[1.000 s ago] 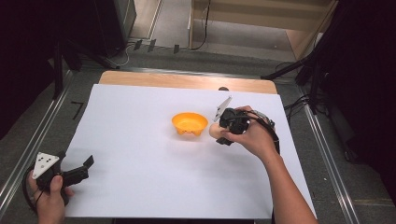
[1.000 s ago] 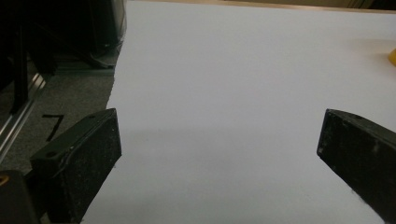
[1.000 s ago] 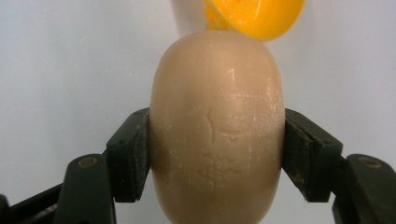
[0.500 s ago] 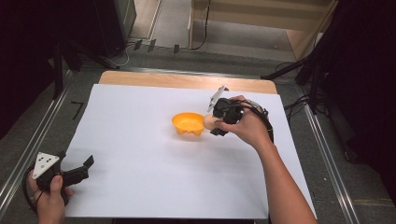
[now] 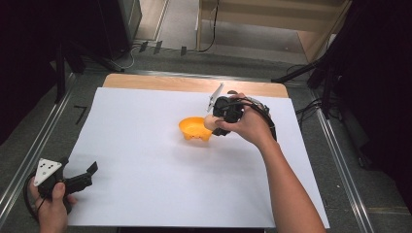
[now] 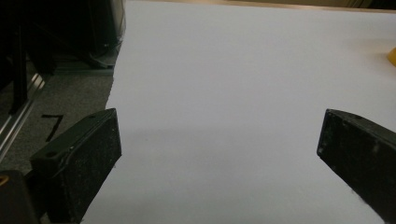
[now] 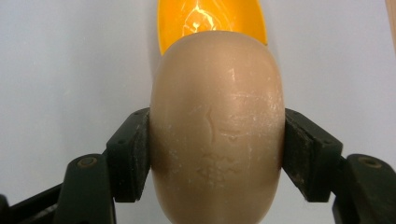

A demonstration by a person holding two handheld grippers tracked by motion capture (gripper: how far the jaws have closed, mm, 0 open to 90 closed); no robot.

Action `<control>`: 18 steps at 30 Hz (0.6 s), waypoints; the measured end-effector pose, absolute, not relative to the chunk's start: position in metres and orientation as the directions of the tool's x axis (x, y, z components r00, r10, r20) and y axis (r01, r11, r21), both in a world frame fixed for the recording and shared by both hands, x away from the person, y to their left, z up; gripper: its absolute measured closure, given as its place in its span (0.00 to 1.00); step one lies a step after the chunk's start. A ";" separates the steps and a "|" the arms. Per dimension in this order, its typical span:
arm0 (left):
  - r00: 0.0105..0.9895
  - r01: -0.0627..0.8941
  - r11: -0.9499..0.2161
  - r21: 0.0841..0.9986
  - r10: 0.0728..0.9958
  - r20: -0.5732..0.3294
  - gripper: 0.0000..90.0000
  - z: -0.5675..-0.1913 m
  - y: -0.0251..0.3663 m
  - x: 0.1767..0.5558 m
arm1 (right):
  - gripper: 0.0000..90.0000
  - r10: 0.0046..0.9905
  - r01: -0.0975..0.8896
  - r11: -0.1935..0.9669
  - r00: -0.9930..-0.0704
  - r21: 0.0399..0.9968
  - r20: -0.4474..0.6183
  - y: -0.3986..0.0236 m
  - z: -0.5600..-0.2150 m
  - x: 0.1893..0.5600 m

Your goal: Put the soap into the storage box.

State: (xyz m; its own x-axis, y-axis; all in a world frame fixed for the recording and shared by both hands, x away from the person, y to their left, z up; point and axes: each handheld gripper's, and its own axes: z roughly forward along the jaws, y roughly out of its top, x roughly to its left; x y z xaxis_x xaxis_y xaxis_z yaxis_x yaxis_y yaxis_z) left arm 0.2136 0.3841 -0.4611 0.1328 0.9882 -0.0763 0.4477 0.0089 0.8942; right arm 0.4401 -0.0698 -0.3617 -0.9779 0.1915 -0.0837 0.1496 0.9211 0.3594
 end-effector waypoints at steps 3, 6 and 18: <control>0.134 0.448 0.007 0.894 0.988 -0.075 0.01 -0.461 0.384 0.213 | 0.36 0.188 0.148 0.920 -0.979 0.363 -0.078 -0.065 -0.361 0.444; 0.134 0.446 0.010 0.895 0.988 -0.077 0.01 -0.461 0.384 0.213 | 0.36 0.172 0.133 0.926 -0.982 0.353 -0.081 -0.060 -0.363 0.447; 0.134 0.445 0.009 0.895 0.988 -0.077 0.01 -0.461 0.384 0.213 | 0.36 0.140 0.105 0.931 -0.987 0.348 -0.077 -0.040 -0.371 0.457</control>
State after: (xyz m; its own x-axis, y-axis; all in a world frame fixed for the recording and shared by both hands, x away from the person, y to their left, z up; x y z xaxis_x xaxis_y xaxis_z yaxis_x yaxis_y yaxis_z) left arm 0.2135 0.3841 -0.4611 0.1343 0.9879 -0.0770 0.4453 0.0092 0.8954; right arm 0.4569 -0.0397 -0.3706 -0.9872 0.1400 -0.0767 0.1050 0.9314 0.3485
